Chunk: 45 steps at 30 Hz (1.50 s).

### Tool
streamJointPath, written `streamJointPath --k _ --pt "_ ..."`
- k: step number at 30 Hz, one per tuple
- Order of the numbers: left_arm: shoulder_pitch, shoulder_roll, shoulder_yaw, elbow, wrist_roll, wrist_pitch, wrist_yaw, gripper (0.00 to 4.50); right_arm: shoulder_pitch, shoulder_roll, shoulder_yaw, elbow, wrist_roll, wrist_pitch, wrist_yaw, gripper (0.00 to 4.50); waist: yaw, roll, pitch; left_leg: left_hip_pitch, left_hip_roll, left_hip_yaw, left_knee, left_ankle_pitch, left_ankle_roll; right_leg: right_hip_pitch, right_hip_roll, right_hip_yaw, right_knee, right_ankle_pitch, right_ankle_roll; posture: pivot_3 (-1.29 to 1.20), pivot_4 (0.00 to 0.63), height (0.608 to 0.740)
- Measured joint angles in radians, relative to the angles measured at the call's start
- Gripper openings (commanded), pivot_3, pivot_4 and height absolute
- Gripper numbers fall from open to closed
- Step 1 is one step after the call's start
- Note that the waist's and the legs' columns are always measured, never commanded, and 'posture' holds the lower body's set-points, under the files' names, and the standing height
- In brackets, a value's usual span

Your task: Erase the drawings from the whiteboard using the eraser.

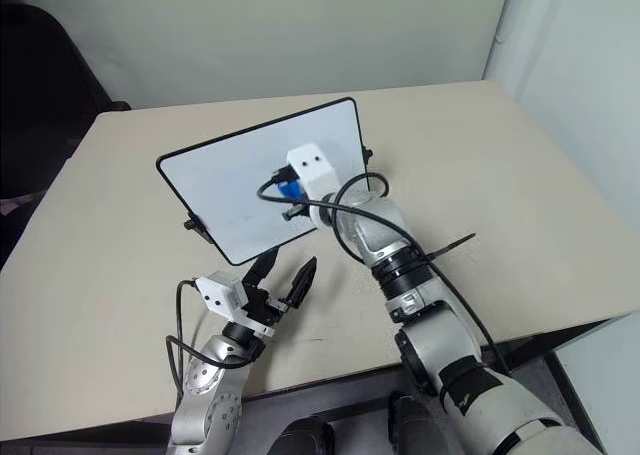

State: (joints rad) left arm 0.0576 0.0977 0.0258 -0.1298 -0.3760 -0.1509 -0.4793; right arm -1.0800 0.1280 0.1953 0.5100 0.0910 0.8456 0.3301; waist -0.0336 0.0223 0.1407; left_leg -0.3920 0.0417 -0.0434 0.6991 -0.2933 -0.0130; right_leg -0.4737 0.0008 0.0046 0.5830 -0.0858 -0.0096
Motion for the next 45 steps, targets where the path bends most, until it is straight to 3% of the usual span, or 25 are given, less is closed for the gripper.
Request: streamJointPath --k 11,25,31,36,45 --pt "-0.018 0.000 0.010 0.000 -0.002 -0.001 0.000 4.50 -0.011 -0.007 -0.003 0.054 -0.012 -0.035 0.004 0.23 0.001 0.000 0.000 0.000 0.006 0.000 0.000 0.000 -0.001 0.000 0.006 0.000 0.000 0.001 -0.003 0.00 0.150 0.737" --pt "-0.070 0.001 0.017 0.066 -0.015 -0.001 -0.026 4.50 -0.051 -0.103 -0.193 0.195 -0.009 -0.077 -0.167 0.23 0.009 0.000 0.000 0.000 0.008 -0.002 0.001 0.001 -0.003 0.000 0.012 0.002 -0.003 0.005 -0.006 0.00 0.150 0.737" --pt "-0.083 -0.003 0.008 0.081 -0.014 -0.002 -0.044 4.50 0.078 -0.159 -0.203 -0.049 0.002 0.053 -0.169 0.23 0.014 0.000 0.000 -0.002 0.010 -0.001 0.000 -0.003 -0.005 -0.001 0.013 0.002 -0.007 0.007 -0.011 0.00 0.150 0.737" --pt "-0.089 -0.013 -0.010 0.093 -0.012 -0.001 -0.053 4.50 0.253 -0.265 -0.173 -0.453 0.049 0.220 -0.089 0.23 0.025 0.000 0.000 -0.003 0.010 0.000 0.001 -0.005 -0.004 -0.001 0.013 0.001 -0.008 0.001 -0.012 0.00 0.150 0.737" --pt "-0.092 -0.031 -0.034 0.102 -0.006 -0.001 -0.059 4.50 0.508 -0.456 -0.226 -0.837 0.203 0.544 0.027 0.23 0.031 0.000 0.000 0.003 0.006 0.002 0.003 -0.006 -0.003 0.006 0.013 0.003 -0.008 0.000 -0.007 0.00 0.150 0.737"
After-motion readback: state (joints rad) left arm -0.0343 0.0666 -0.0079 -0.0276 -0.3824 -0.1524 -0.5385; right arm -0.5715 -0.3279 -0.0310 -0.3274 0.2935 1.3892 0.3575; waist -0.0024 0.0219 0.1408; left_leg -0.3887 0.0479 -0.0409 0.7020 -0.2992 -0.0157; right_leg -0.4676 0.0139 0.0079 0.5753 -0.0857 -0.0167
